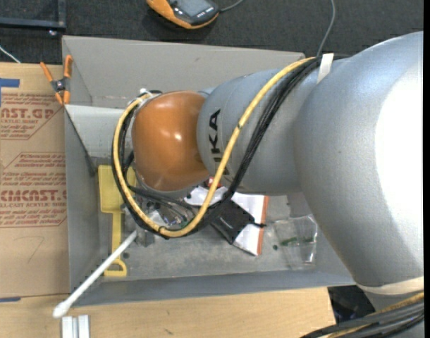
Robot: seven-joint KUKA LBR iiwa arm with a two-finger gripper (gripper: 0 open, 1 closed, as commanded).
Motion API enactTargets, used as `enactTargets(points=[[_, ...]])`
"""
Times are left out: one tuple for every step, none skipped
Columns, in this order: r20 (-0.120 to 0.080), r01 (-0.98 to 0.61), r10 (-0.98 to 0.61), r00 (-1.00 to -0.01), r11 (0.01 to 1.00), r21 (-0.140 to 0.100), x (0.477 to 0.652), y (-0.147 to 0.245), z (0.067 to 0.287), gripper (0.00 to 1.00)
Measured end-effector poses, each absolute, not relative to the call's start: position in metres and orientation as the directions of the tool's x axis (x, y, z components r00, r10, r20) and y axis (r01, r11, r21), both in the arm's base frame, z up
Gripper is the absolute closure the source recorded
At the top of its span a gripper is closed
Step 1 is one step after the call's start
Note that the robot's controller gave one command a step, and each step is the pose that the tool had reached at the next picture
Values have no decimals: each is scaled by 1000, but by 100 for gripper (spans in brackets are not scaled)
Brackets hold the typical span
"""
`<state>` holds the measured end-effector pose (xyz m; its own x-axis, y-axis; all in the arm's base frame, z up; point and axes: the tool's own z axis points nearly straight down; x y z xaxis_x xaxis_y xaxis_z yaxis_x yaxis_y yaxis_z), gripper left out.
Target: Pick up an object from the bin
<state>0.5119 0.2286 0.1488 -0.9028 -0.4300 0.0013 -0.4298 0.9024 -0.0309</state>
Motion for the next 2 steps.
enactTargets(points=[[-18,-447,-448,-894,894,-37,570,200,204,100],[-3,-436,-436,-900,900,-33,549,199,275,100]])
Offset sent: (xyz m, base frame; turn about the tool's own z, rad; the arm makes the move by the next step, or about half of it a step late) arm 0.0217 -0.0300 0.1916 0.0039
